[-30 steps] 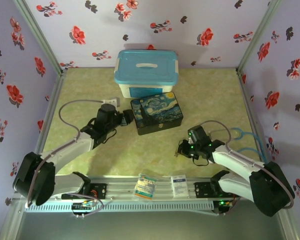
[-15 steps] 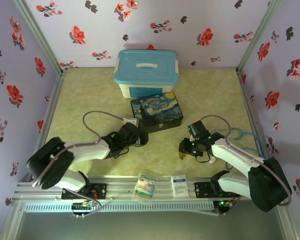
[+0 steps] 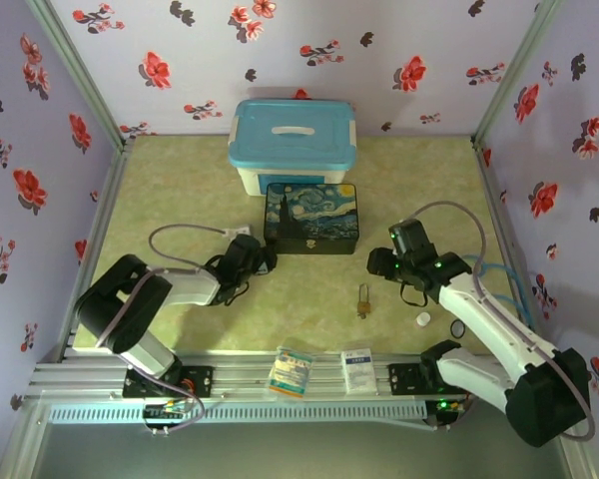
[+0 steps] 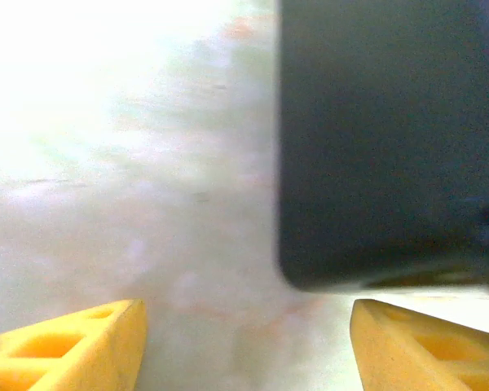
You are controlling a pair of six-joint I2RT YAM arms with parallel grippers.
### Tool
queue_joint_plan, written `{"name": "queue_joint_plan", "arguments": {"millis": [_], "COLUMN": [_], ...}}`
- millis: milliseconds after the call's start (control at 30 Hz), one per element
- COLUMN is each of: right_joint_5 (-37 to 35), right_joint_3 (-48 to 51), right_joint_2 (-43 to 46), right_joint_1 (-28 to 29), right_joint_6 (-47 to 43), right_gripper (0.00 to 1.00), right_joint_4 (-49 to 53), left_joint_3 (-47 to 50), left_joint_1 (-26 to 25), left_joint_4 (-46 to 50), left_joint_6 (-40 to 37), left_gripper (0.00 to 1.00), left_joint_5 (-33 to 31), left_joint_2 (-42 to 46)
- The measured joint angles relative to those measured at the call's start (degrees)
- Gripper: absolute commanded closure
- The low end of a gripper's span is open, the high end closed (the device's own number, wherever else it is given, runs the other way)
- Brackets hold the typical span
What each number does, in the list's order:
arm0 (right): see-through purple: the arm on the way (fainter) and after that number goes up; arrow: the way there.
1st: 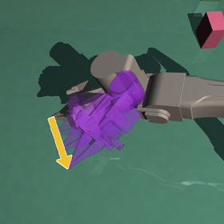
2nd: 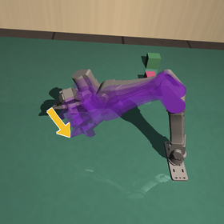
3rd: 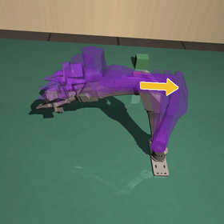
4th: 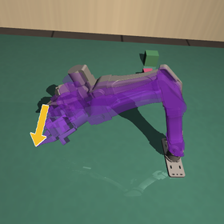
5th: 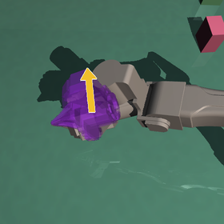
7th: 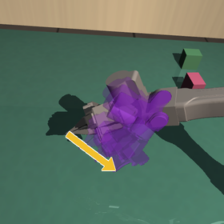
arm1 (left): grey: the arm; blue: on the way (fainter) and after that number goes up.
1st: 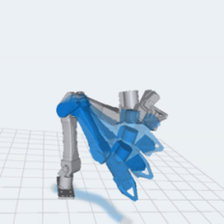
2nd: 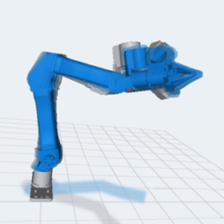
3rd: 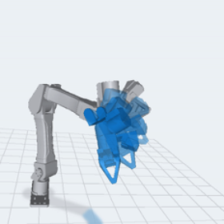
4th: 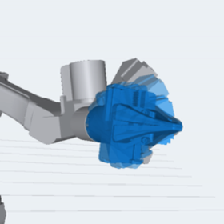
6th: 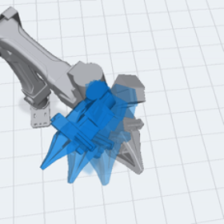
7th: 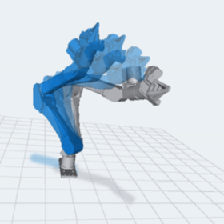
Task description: Unlock the padlock with the key
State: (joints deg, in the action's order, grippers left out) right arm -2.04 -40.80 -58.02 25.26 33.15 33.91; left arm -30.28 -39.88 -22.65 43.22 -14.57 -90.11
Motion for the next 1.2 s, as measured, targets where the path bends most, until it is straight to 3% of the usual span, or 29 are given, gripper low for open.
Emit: {"name": "queue_joint_plan", "arguments": {"millis": [100, 200, 267, 367, 467, 600, 767, 900, 1033, 1133, 1200], "right_joint_5": [-2.8, -7.9, -12.5, -18.4, -21.0, -21.8, -21.8, -19.5, -16.6, -15.1, -14.0], "right_joint_3": [-0.3, -0.5, -0.5, 2.6, 11.0, 23.8, 27.5, 27.2, 26.3, 25.8, 23.8], "right_joint_2": [0.0, 0.2, 0.3, 0.3, -0.6, -5.7, -15.7, -19.6, -29.7, -31.4, -31.5], "right_joint_1": [-2.8, -7.2, -10.4, -15.1, -17.5, -18.0, -20.2, -22.7, -25.1, -25.4, -25.4], "right_joint_6": [-1.3, -3.3, -5.1, -10.4, -15.7, -20.7, -23.0, -24.0, -24.0, -24.0, -24.3], "right_gripper": [0.14, 0.08, 0.07, 0.07, 0.07, 0.07, 0.08, 0.08, 0.09, 0.01, 0.01], "right_joint_4": [-0.6, -2.7, -5.2, -15.2, -29.4, -51.2, -69.9, -80.4, -91.1, -89.7, -88.7], "left_joint_3": [3.1, 4.5, 4.2, 2.7, 1.9, 3.0, 8.7, 10.4, 10.1, 10.2, 10.4], "left_joint_1": [0.3, 0.4, 1.1, 5.0, 12.3, 22.2, 29.5, 36.3, 40.6, 41.4, 41.3], "left_joint_4": [2.0, 6.2, 9.8, 13.7, 15.2, 14.2, 0.0, -9.0, -19.3, -24.0, -25.9], "left_joint_6": [-0.3, -2.5, -6.3, -13.8, -21.7, -29.8, -37.9, -39.4, -39.1, -39.1, -39.1], "left_gripper": [0.30, 0.25, 0.01, 0.00, 0.00, 0.00, 0.00, 0.00, 0.00, 0.00, 0.00], "left_joint_5": [-0.7, -2.0, -4.2, -8.2, -11.0, -12.6, -11.5, -6.6, 0.1, 3.3, 4.4], "left_joint_2": [6.2, 16.3, 24.2, 32.3, 34.2, 32.8, 24.2, 14.1, 6.6, 2.2, 1.9]}}
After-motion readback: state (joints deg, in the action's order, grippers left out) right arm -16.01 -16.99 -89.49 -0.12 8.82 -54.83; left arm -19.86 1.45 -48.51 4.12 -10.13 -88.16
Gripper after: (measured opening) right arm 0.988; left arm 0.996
